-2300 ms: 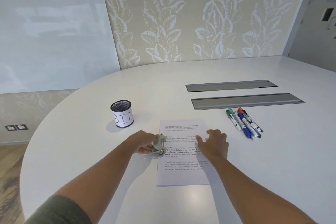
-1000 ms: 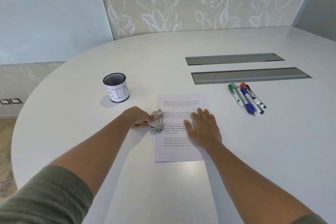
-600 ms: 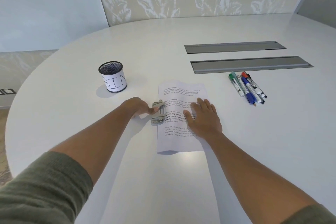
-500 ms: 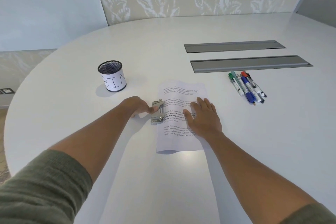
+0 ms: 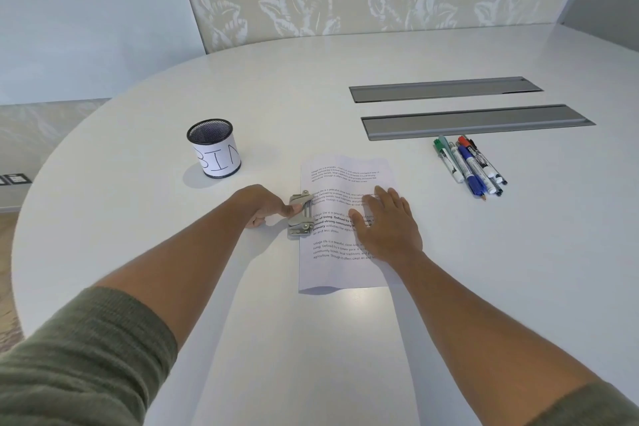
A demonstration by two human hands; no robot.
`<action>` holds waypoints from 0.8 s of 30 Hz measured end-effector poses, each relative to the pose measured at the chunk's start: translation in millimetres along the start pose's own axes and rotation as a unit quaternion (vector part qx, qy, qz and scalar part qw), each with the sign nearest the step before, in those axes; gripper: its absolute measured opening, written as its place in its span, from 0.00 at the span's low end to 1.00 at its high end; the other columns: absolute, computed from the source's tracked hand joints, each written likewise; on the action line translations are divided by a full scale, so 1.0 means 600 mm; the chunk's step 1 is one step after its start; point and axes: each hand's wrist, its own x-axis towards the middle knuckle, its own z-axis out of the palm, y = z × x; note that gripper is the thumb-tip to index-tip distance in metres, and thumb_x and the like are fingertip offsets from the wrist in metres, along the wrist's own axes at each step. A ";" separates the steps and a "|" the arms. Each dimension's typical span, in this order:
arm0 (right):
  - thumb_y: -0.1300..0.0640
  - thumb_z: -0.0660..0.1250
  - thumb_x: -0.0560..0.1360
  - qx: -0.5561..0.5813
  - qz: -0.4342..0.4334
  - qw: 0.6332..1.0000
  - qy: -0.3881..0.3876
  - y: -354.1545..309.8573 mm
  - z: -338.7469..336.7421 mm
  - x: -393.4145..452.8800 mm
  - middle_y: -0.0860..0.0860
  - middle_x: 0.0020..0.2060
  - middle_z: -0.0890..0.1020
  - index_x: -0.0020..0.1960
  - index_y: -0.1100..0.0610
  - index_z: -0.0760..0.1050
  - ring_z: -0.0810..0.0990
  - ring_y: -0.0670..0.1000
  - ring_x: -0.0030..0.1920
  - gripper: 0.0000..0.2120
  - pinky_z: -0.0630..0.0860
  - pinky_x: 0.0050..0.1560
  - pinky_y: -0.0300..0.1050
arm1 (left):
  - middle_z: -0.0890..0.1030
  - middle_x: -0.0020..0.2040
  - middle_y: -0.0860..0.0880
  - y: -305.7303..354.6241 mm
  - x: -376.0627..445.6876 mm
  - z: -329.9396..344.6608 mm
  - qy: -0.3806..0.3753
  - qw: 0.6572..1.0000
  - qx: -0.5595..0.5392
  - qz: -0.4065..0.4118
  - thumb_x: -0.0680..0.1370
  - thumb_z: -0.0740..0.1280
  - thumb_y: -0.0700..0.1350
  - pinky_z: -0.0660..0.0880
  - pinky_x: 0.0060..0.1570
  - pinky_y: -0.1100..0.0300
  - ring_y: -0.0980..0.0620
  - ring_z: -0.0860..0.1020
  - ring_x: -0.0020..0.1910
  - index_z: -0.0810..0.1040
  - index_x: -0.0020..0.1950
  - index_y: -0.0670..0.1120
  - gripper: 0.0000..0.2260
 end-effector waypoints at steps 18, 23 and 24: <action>0.38 0.56 0.78 0.016 0.005 1.000 -0.025 0.000 -0.020 0.011 0.52 0.76 0.63 0.68 0.51 0.71 0.53 0.54 0.78 0.25 0.50 0.78 0.53 | 0.74 0.35 0.48 -0.009 -0.018 -0.001 -0.015 0.988 -0.147 0.039 0.68 0.80 0.51 0.78 0.40 0.62 0.55 0.72 0.31 0.78 0.49 0.43 0.18; 0.40 0.56 0.79 0.025 0.012 0.999 -0.019 0.005 -0.031 0.012 0.54 0.77 0.62 0.71 0.54 0.69 0.53 0.53 0.79 0.26 0.48 0.78 0.54 | 0.77 0.34 0.47 -0.022 -0.032 0.005 0.009 0.983 -0.177 0.058 0.72 0.75 0.58 0.80 0.39 0.62 0.52 0.75 0.32 0.78 0.45 0.42 0.20; 0.40 0.56 0.79 0.028 0.015 0.999 -0.015 0.006 -0.033 0.010 0.53 0.77 0.62 0.71 0.54 0.68 0.53 0.53 0.78 0.27 0.50 0.78 0.54 | 0.79 0.38 0.46 -0.027 -0.034 0.005 0.016 0.981 -0.186 0.056 0.74 0.73 0.59 0.81 0.37 0.62 0.52 0.77 0.35 0.78 0.46 0.41 0.20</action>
